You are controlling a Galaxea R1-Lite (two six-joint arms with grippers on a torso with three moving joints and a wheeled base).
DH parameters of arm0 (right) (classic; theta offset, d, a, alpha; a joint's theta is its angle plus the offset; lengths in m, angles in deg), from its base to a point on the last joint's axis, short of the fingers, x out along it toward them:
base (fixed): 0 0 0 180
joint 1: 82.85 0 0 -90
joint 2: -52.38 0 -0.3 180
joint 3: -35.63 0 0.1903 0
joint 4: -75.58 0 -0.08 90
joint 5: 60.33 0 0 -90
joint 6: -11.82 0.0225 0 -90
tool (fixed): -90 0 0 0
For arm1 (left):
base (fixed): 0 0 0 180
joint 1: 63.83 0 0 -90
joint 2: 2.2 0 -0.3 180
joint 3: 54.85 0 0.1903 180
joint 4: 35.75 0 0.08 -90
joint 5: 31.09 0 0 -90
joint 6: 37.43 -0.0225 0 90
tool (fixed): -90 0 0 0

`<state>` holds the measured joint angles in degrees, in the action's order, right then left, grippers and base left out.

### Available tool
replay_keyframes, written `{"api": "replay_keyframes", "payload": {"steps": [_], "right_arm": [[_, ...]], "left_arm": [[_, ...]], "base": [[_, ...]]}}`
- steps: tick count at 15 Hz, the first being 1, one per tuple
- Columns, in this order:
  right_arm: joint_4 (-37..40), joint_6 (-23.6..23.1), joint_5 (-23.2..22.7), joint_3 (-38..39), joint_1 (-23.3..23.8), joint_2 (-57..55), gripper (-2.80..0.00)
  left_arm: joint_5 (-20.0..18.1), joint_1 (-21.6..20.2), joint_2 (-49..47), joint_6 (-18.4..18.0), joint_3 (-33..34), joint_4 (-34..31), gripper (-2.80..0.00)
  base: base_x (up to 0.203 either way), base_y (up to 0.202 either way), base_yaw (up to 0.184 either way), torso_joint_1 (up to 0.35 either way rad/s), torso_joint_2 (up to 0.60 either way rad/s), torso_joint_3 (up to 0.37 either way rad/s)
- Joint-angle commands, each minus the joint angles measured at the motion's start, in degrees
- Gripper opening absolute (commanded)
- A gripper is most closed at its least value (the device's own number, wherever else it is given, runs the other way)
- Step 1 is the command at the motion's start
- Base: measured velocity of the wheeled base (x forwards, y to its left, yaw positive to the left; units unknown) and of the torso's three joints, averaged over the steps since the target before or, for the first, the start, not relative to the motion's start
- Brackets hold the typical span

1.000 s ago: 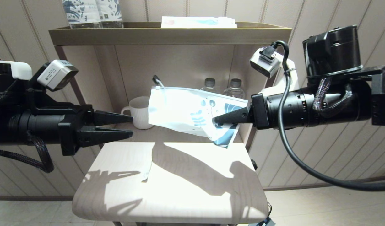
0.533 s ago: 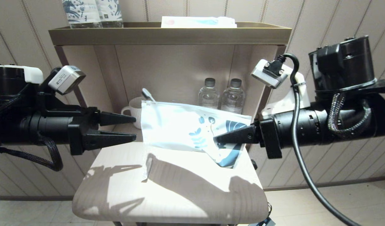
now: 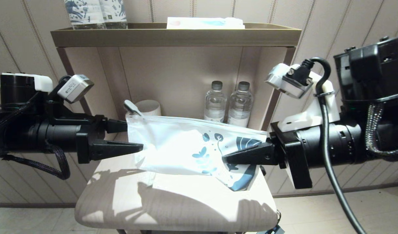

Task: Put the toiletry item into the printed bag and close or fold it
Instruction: Hand it to the other hand

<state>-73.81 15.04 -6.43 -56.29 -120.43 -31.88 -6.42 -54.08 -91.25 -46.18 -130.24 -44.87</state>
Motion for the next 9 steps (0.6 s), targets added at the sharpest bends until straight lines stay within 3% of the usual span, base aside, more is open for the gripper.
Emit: {"api": "replay_keyframes", "payload": {"steps": [1, 6, 9], "right_arm": [[-0.03, 0.03, -0.20, 0.33, -0.89, 0.15, -2.80], [-0.44, -0.05, -0.39, 0.85, -2.57, -0.48, -2.80], [-0.47, -0.05, -3.15, 0.87, -3.27, -0.73, -2.80]], "left_arm": [[-1.21, 0.00, 0.16, 0.00, 0.31, 0.08, 0.00], [-3.83, 0.00, 0.29, 0.04, 0.61, 0.08, 0.00], [-4.28, 0.00, 0.02, -0.38, 1.05, 0.16, 0.00]], "base": [[0.000, 0.000, 0.000, 0.000, 0.00, 0.000], [0.000, 0.000, 0.000, 0.000, 0.00, 0.000], [0.000, 0.000, 0.000, 0.000, 0.00, 0.000]]}}
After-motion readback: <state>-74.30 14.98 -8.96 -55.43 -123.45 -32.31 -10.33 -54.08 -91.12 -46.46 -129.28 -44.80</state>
